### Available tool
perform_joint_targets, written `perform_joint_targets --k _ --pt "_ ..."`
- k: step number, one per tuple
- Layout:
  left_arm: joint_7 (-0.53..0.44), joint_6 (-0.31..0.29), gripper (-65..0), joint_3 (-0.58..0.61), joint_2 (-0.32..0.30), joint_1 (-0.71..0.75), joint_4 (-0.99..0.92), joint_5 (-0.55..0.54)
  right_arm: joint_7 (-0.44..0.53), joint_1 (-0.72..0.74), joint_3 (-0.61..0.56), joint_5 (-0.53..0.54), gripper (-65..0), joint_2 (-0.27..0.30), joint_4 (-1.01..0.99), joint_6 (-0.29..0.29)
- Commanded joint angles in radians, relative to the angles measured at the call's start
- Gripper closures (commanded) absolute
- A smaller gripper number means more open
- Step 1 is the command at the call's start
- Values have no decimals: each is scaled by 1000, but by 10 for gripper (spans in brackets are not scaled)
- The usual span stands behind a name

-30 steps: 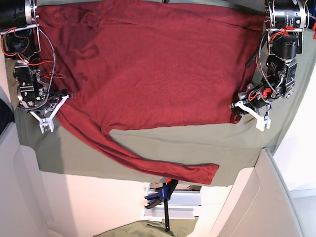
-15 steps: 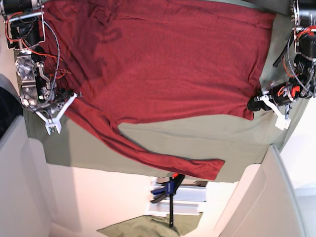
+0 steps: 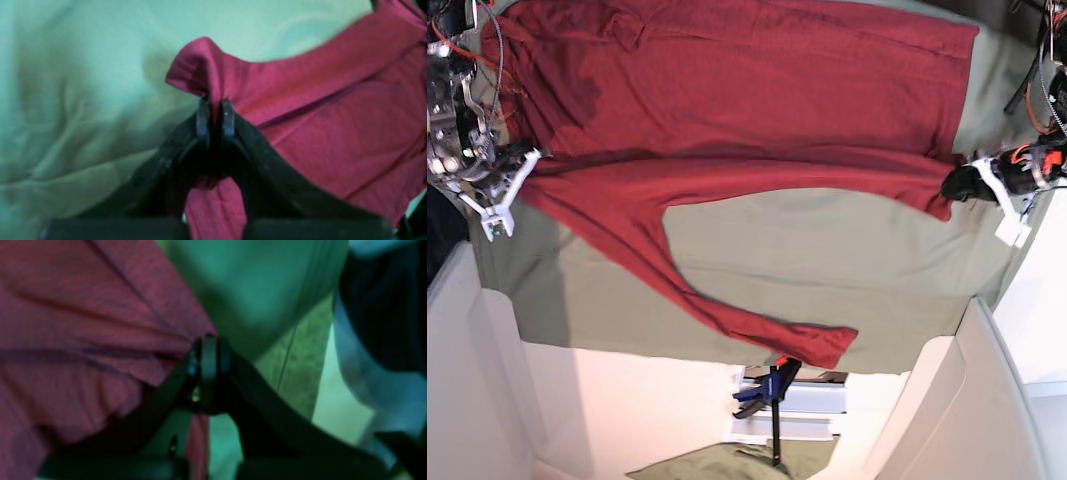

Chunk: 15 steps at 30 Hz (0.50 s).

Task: Fold the T-shirt properly
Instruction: 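Grasp the shirt side with the left gripper and lift it, then pull the shirt side toward the robot with both grippers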

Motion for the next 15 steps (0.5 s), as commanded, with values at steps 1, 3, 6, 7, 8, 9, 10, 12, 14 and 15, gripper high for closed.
perform_joint_targets --k 1,3,6,7,8,9,10,12,14,15 --pt "-23 -9 -20 -8 -30 -7 37 -10 16 16 10 0 0 31 32 1" --pt "-30 -9 -20 -8 -36 16 92 19 14 -9 10 2 0 53 59 1" --pt "-29 -9 -20 -8 -43 53 171 41 -2 -43 12 2 0 78 93 1" --pt "-29 -9 -20 -8 -47 67 195 40 -6 -55 13 2 0 86 106 1" --pt "-29 -9 -20 -8 -52 81 216 42 -9 -69 15 2 0 94 117 1" --pt "-29 -9 -20 -9 -59 96 233 44 -10 -82 16 4 0 100 127 1" --pt "-29 -9 -20 -9 -66 108 246 48 -10 -95 20 4 0 108 136 1" --pt "-29 -9 -20 -9 -81 127 257 56 -10 -120 29 5 0 121 153 1" --pt "-28 -9 -20 -9 -93 145 257 56 -10 -145 44 4 0 127 170 1" --pt "-28 -9 -20 -9 -99 156 258 56 -11 -157 56 5 0 129 179 1"
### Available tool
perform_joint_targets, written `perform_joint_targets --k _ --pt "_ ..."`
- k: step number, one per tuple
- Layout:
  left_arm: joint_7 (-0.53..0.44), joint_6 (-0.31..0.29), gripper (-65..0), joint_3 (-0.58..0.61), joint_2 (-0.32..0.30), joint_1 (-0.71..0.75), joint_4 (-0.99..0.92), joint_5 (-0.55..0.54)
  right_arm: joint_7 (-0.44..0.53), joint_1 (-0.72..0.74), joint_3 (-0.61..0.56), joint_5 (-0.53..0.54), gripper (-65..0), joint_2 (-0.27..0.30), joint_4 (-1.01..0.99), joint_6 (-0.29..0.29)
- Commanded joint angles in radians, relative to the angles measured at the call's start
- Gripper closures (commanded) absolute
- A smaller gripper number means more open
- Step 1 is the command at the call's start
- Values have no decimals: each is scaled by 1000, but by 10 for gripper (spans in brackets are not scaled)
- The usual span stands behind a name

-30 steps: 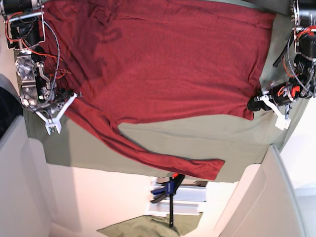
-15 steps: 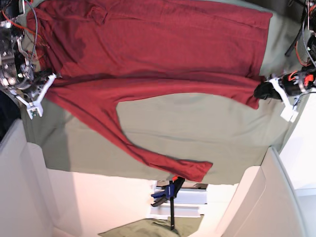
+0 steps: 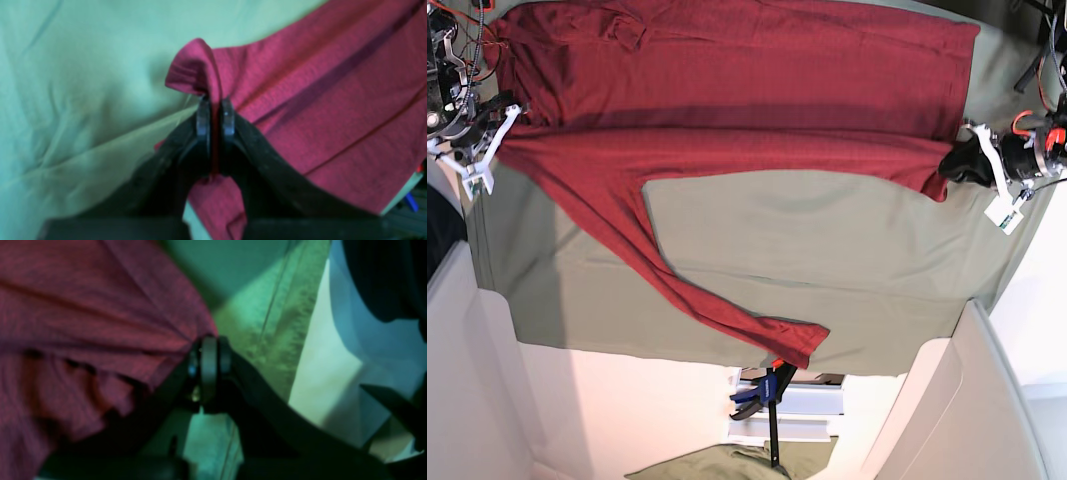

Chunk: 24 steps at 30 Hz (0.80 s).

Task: Fold the T-shirt properly
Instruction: 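Pull the shirt side toward the robot with both grippers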

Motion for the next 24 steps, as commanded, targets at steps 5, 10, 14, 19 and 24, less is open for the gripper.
perform_joint_targets --k 5,10,14,19,24 --pt "6 -8 -20 -9 -43 31 17 -10 -1 -38 72 3 0 24 49 1" --pt "13 -8 -20 -9 -43 76 19 -9 -14 -96 84 6 0 24 92 2" --pt "14 -8 -20 -9 -43 90 19 -9 -11 -130 84 7 0 22 106 2" --pt "35 -8 -45 -9 -42 90 19 -9 -10 -144 84 7 0 20 103 2" --pt "33 -8 -226 -9 -42 90 19 -13 -10 -143 84 6 0 3 84 2"
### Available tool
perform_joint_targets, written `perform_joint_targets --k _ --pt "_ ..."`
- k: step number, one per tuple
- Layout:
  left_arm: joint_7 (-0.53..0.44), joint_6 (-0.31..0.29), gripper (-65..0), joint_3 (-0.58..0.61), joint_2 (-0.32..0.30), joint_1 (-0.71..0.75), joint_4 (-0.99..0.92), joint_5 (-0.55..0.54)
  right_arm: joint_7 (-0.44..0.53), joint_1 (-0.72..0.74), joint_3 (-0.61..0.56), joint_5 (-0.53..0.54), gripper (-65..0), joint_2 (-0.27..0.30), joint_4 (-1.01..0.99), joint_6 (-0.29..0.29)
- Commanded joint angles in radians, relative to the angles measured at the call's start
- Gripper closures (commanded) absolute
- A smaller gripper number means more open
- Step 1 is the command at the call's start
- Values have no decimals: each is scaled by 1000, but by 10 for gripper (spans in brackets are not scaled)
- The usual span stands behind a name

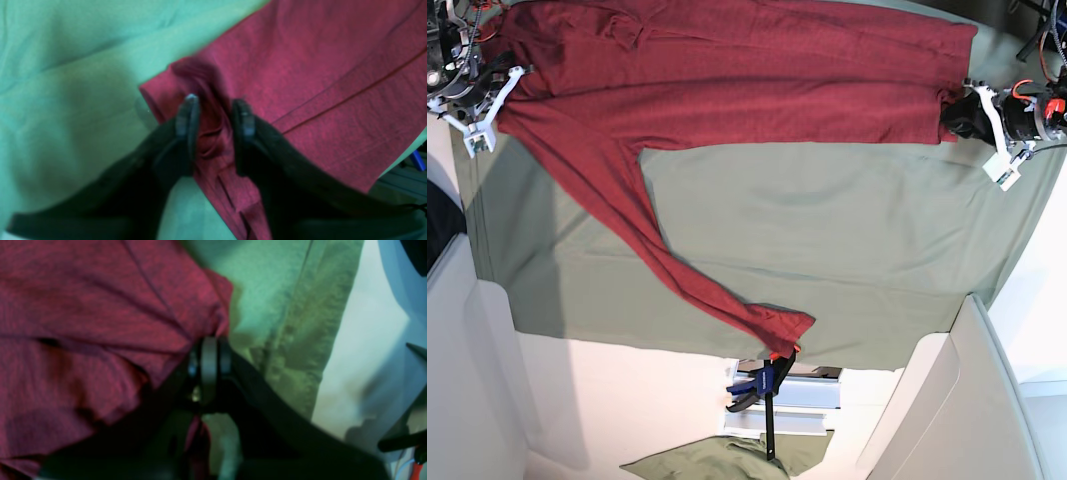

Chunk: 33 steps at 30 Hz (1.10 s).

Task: Fold the T-shirt properly
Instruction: 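Pull the shirt side toward the robot with both grippers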

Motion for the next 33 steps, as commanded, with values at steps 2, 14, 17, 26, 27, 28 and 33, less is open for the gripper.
perform_joint_targets --k 2,14,17,26,27,28,33 --pt "-12 -8 -233 -9 -27 -14 13 -14 4 13 11 -3 -156 13 7 2" --pt "-19 -8 -233 -9 -28 -14 14 -49 9 16 12 -6 -310 12 175 1" --pt "-13 -8 -233 -9 -28 -14 25 -51 38 29 16 -26 -310 -13 253 0" --pt "42 -8 -233 -9 -28 -7 77 -52 112 256 16 -47 -310 -276 94 2" --pt "42 -8 -233 -8 -28 -4 77 -56 129 290 16 -67 -310 -307 46 3" --pt "42 -8 -233 -8 -28 -2 80 -63 150 325 16 -91 -310 -337 -6 3" --pt "42 -8 -233 -8 -28 19 88 -65 235 481 14 -166 -310 -465 -303 3"
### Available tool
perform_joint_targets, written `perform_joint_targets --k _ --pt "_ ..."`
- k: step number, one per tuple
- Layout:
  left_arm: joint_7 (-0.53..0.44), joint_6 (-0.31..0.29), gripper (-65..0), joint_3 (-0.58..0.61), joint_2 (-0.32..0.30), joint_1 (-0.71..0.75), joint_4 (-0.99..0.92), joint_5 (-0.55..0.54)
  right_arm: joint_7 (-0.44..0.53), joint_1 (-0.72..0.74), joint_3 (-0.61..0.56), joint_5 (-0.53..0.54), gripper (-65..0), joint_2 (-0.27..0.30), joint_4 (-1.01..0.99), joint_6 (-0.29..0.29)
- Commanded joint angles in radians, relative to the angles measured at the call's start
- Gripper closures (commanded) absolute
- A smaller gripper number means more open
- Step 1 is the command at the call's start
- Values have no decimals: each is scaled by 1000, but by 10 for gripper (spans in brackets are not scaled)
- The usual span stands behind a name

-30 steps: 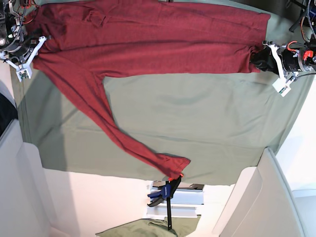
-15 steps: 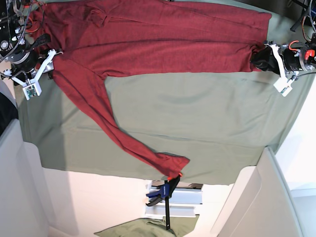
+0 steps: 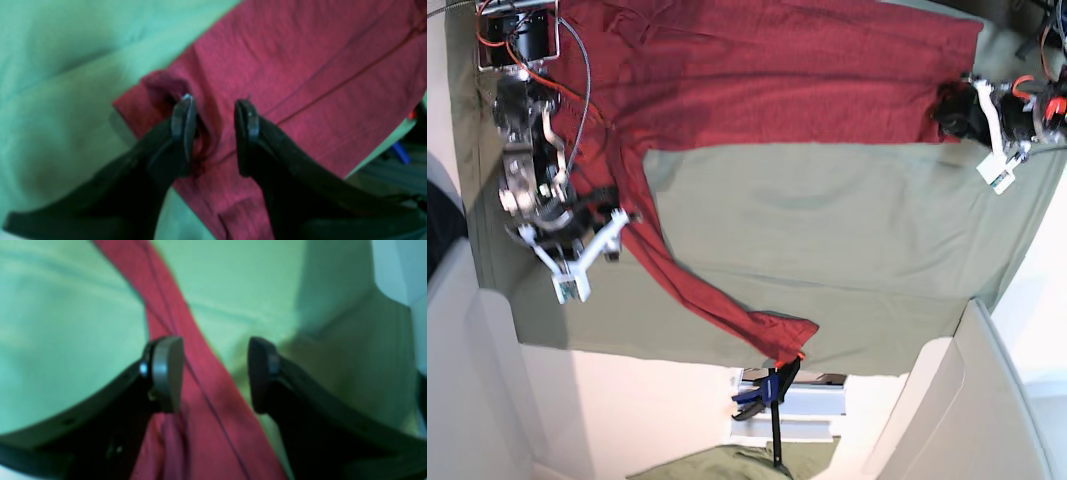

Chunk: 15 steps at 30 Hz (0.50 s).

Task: Fold the T-shirt properly
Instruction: 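Pull the shirt side toward the robot with both grippers, then carry the gripped sleeve with the right gripper across the shirt body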

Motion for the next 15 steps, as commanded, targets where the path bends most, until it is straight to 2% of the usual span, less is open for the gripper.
perform_joint_targets --k 1,4,7,12,15 --pt "-10 -9 -233 -8 -25 -1 12 -13 27 53 4 -15 -310 -24 -43 2" --pt "-10 -9 -233 -8 -25 12 12 -13 83 117 -13 -107 -310 -87 -221 2" --pt "-11 -9 -233 -8 -25 11 14 -14 150 163 -68 -167 -310 -125 -353 2" --pt "-10 -9 -233 -8 -25 11 15 -29 185 182 -228 -253 -310 -134 -443 -2" --pt "-11 -9 -233 -8 -25 11 15 -36 184 177 -275 -256 -310 -127 -448 -2"
